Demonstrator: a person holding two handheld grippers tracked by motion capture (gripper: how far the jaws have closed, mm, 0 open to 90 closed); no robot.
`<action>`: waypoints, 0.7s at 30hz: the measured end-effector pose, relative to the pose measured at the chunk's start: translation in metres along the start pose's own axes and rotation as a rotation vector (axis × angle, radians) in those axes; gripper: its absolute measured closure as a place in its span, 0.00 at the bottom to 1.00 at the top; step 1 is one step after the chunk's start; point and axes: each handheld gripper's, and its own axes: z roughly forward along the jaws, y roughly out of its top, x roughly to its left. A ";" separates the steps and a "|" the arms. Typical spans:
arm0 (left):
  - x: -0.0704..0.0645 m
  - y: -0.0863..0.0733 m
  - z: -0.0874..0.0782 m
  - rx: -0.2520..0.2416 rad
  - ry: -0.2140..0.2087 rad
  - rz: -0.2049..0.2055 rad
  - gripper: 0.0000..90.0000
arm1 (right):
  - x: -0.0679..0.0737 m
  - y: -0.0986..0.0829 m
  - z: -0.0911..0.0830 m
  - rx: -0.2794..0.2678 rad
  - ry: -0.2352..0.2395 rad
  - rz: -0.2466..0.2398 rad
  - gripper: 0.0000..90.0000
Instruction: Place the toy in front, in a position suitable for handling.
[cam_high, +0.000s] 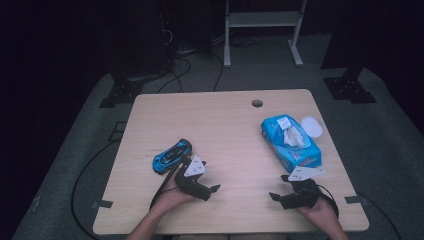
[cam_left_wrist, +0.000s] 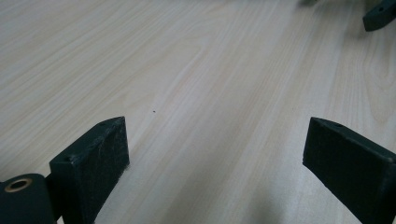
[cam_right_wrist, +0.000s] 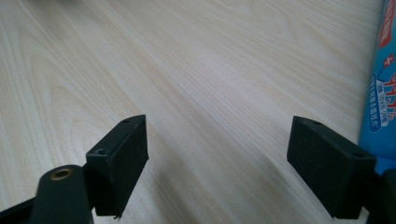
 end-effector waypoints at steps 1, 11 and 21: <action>0.002 0.002 -0.001 0.004 0.000 -0.004 0.07 | 0.000 0.000 0.000 0.000 0.000 0.002 0.22; 0.027 0.010 -0.022 -0.004 0.072 -0.012 0.07 | -0.001 -0.002 0.001 0.003 -0.001 0.006 0.22; 0.065 -0.002 -0.053 -0.018 0.176 -0.089 0.03 | 0.005 0.002 0.001 -0.002 -0.005 -0.011 0.22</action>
